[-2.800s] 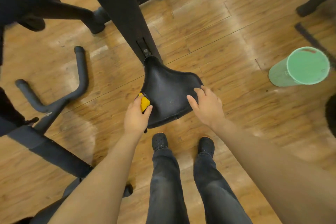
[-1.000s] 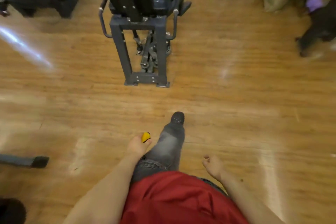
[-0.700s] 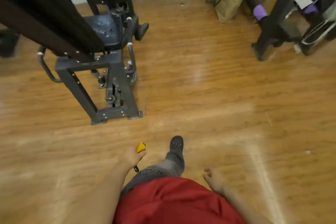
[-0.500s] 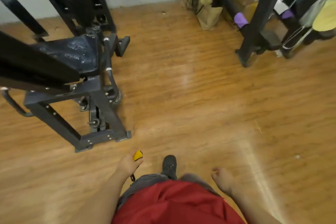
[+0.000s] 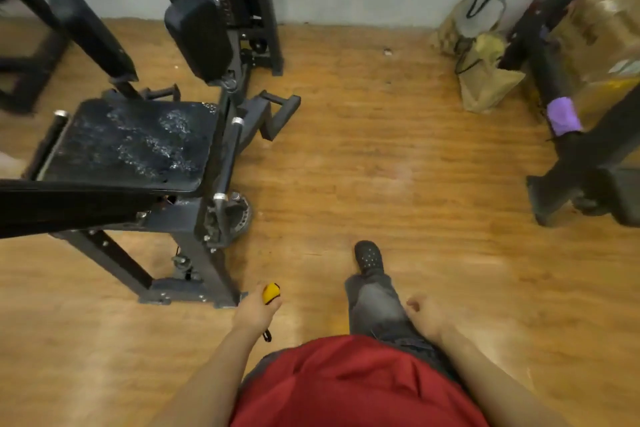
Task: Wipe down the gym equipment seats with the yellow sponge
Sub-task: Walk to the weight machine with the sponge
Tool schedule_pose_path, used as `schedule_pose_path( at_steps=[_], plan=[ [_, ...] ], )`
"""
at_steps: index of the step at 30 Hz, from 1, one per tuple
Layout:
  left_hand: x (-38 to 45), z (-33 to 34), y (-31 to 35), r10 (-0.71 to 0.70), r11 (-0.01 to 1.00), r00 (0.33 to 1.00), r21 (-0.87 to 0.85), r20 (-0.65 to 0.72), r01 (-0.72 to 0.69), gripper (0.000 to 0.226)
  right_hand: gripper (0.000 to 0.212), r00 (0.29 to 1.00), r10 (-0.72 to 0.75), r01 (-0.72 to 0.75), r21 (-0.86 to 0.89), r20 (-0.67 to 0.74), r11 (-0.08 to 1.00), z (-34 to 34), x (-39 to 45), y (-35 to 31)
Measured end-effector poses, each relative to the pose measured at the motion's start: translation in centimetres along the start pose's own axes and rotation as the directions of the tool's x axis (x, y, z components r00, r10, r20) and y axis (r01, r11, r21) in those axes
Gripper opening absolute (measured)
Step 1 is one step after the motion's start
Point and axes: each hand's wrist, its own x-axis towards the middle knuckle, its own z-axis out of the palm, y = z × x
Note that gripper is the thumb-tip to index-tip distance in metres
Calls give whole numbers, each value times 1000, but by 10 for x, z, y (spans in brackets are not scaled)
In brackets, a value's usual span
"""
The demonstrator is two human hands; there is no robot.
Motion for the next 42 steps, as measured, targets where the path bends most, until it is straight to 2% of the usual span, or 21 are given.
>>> schedule_pose_path(
  at_steps=[3, 5, 10, 13, 17, 19, 23, 28, 33, 40, 42],
  plan=[
    [29, -9, 60, -127, 983, 991, -136, -42, 120, 40, 18, 1000, 4, -3, -76, 18, 997, -83, 66, -32],
    [42, -20, 91, -197, 953, 977, -249, -82, 171, 36, 28, 999, -46, 50, -150, 28, 987, -130, 103, -52],
    [67, -46, 132, -344, 829, 930, -507, -129, 236, 30, 21, 980, -92, 150, -360, 175, 921, -201, 179, -106],
    [82, -66, 152, -431, 747, 893, -608, -132, 271, 33, 15, 953, -169, 265, -421, 253, 867, -220, 218, -159],
    [117, -93, 163, -517, 683, 847, -656, -122, 322, 26, 36, 908, -258, 397, -479, 330, 783, -226, 255, -257],
    [141, -109, 164, -560, 654, 821, -669, -113, 354, 32, 26, 879, -289, 453, -479, 379, 752, -221, 273, -307],
    [189, -153, 159, -601, 597, 788, -731, -134, 331, 42, 32, 800, -377, 591, -507, 467, 627, -207, 297, -405],
    [231, -219, 147, -687, 508, 692, -827, -222, 240, 41, 31, 663, -467, 749, -504, 585, 431, -182, 300, -522],
    [250, -275, 130, -761, 475, 579, -860, -294, 186, 36, 31, 474, -555, 874, -444, 684, 199, -147, 296, -620],
    [269, -333, 100, -864, 382, 405, -914, -301, 136, 33, 44, 206, -563, 945, -312, 800, -98, -81, 303, -735],
    [274, -346, 96, -887, 359, 356, -924, -294, 133, 26, 47, 143, -565, 946, -280, 813, -163, -64, 304, -761]
  ],
)
